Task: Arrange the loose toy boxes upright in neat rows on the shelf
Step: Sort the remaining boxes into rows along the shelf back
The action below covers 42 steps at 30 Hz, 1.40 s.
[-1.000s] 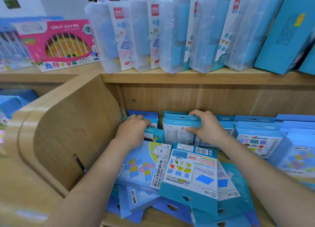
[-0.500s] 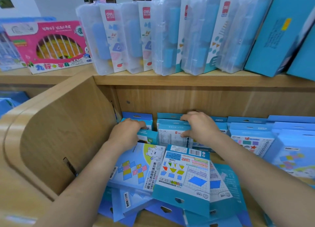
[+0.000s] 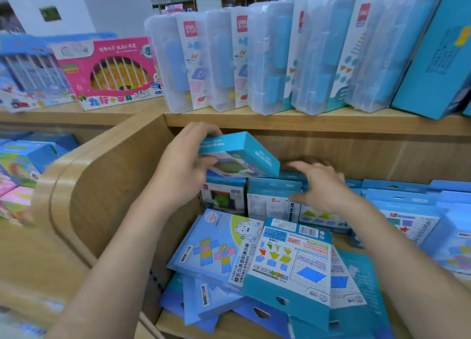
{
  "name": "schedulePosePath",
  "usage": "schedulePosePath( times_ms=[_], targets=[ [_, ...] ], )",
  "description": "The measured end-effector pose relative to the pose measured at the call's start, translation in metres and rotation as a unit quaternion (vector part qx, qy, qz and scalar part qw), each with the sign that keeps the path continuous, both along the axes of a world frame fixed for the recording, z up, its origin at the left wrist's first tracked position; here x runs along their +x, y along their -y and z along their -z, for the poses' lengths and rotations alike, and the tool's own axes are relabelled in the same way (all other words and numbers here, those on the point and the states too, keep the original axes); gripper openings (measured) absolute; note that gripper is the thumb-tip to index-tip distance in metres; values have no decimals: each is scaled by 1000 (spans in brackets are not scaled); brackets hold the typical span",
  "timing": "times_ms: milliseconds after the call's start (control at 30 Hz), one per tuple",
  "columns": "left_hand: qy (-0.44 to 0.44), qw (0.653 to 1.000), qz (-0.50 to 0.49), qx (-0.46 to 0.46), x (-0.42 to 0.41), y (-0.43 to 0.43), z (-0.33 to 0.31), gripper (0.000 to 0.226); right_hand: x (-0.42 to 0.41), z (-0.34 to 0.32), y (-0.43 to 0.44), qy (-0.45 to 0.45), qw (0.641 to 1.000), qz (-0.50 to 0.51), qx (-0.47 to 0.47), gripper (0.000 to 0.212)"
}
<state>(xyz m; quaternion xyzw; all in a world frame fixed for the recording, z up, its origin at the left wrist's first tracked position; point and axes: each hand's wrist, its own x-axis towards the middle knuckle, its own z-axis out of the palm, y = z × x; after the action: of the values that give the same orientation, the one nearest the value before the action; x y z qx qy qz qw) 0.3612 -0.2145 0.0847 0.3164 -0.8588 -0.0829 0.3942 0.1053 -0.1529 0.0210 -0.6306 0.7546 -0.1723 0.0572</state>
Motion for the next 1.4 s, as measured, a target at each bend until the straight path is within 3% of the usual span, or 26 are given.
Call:
schedulePosePath(
  times_ms=[100,200,367,467,600,667,733,833,900,1000,1133,1233,1300,1400],
  targets=[
    [-58,998,10,20,1,-7,-6,38,2,-30,-34,248,954,-105,-129,64],
    [-90,992,45,76,-5,-16,-7,38,15,-41,-53,253,943,-147,-160,65],
    [-118,976,114,140,-22,-33,0,35,19,-36,-64,315,915,-95,-235,35],
    [-128,966,132,182,-28,-39,3,39,12,-33,-81,391,877,-78,-268,30],
    [-70,953,129,266,-32,-41,18,48,9,-22,-95,507,812,-70,-281,23],
    [-128,941,117,292,-37,-46,21,44,12,-12,-100,565,779,-63,-266,31],
    [-202,917,121,323,-41,-50,19,40,13,-2,-106,586,773,-41,-239,39],
    [-248,903,134,323,-51,-54,13,38,12,11,-117,486,849,-2,-208,29],
    [-248,909,144,302,-60,-61,10,40,9,16,-123,422,880,34,-216,28],
    [-191,943,161,221,-73,-70,6,46,12,14,-135,370,892,81,-245,48],
    [-100,966,203,122,-87,-81,1,53,22,-5,-148,193,937,78,-280,71],
    [0,972,232,45,-100,-92,-4,53,26,-18,-146,115,959,51,-253,43],
    [41,966,251,41,-107,-97,-5,57,25,-28,-145,90,964,62,-244,26],
    [53,960,267,65,-106,-91,-10,59,22,-39,-145,72,968,79,-229,26]
  ],
)
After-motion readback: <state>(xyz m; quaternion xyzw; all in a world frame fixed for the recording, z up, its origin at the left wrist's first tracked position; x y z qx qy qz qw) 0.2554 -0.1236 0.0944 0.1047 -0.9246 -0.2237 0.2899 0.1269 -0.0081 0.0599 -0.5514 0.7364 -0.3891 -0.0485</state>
